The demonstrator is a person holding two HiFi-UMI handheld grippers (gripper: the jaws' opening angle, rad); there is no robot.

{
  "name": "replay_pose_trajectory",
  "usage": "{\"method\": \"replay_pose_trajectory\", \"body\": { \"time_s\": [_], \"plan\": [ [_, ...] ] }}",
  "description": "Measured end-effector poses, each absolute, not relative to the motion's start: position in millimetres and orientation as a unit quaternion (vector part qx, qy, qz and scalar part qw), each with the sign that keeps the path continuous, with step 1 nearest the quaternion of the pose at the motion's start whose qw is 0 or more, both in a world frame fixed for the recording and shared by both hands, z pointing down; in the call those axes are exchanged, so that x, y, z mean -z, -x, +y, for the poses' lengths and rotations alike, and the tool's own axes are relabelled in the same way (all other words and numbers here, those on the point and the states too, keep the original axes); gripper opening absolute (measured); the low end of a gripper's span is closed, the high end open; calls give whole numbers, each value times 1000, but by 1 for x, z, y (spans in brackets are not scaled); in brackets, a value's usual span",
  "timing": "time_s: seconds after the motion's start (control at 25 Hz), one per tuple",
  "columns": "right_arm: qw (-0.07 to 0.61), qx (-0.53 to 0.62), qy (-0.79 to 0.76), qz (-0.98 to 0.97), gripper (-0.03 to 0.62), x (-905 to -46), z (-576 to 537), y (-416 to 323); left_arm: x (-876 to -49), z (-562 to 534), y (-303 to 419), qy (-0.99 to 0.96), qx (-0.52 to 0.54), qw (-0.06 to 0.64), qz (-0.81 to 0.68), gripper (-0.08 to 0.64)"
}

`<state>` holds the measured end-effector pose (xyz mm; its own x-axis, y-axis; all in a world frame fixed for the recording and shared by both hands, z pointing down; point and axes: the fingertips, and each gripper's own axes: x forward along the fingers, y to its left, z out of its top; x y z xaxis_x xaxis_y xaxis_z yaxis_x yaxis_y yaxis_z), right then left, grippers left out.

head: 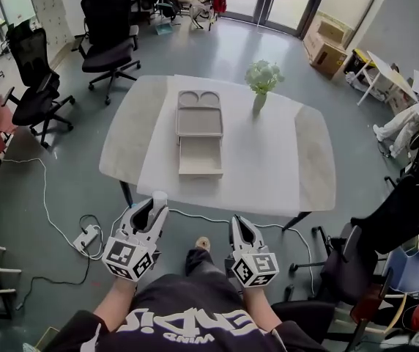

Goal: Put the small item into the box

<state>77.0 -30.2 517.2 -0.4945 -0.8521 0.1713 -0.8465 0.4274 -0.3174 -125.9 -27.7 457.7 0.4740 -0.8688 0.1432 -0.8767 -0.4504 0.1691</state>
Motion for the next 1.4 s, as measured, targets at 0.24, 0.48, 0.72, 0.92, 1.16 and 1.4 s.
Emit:
{"method": "replay_pose_trajectory", "body": {
  "time_s": [0.24,0.48,0.72,0.92,1.16,1.4],
  "plan": [
    [6,184,490,852,23,-515,-89,-94,-453,-81,108,-843,-17,108,-527,143],
    [2,184,471,863,23,-514,-133,-108,-448,-122,95,-829,-8,103,-550,143],
    [4,188,465,865,23,-512,-161,-109,-440,-145,98,-822,-8,99,-561,143],
    [2,195,461,866,23,-511,-172,-98,-436,-157,105,-821,-5,100,-562,143],
    [4,194,470,861,23,-508,-183,-96,-437,-179,110,-824,-8,105,-556,143],
    [12,184,482,856,24,-499,-192,-95,-431,-208,110,-837,-13,97,-539,143]
  ]
}}
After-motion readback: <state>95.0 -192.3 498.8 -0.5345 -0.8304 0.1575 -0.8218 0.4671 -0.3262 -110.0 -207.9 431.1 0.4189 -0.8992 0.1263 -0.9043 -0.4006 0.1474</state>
